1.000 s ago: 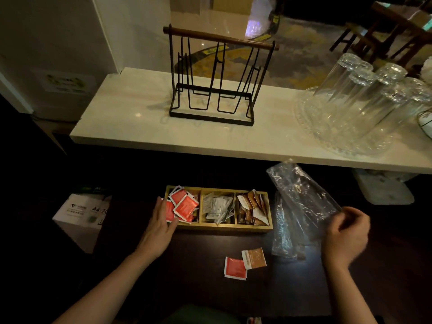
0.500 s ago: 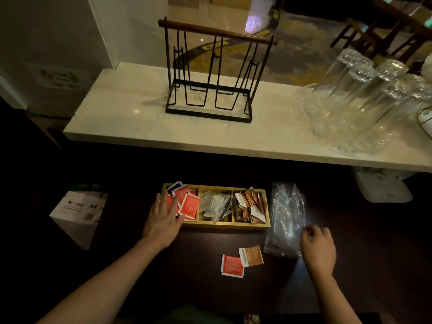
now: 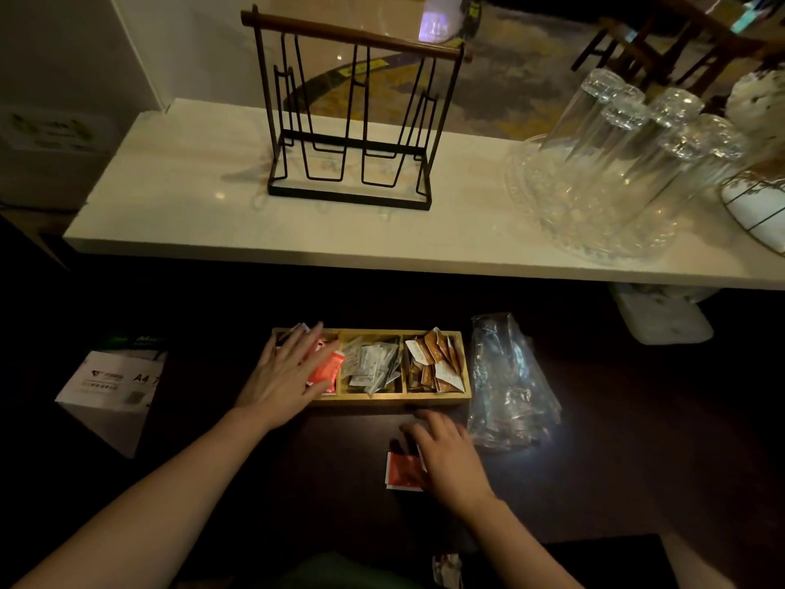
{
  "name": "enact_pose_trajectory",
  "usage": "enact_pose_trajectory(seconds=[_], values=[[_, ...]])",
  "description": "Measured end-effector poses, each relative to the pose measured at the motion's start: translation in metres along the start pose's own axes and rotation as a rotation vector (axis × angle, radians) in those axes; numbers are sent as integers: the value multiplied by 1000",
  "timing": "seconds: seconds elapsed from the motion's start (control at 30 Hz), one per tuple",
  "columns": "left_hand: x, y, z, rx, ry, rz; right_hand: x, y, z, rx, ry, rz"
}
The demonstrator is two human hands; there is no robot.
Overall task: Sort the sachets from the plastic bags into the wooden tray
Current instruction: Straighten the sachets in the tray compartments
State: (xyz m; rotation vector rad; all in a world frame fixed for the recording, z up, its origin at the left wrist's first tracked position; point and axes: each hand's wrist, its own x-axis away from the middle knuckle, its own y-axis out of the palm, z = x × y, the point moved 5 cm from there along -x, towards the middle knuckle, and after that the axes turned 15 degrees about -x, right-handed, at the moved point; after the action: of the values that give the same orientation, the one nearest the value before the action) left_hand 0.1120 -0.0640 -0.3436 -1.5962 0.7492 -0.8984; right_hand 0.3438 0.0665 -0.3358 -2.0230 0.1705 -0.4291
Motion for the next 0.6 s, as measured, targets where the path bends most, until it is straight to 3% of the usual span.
enact_pose_trajectory(seconds=[0.07,0.17,0.37,0.53,0.6], values=[[-2,5,3,-47,42,-37,-4,13,10,-62,166,-186],[-1,7,1,-54,41,-21,-4,20,15,-86,246,-275],[7,9,4,-116,-41,-11,-7,21,10,-43,258,-166],[1,6,14,-88,-26,-153,-16,26,5,-164,305,-154],[0,1,12,-68,-41,-135,-19,30,4,-227,322,-174]])
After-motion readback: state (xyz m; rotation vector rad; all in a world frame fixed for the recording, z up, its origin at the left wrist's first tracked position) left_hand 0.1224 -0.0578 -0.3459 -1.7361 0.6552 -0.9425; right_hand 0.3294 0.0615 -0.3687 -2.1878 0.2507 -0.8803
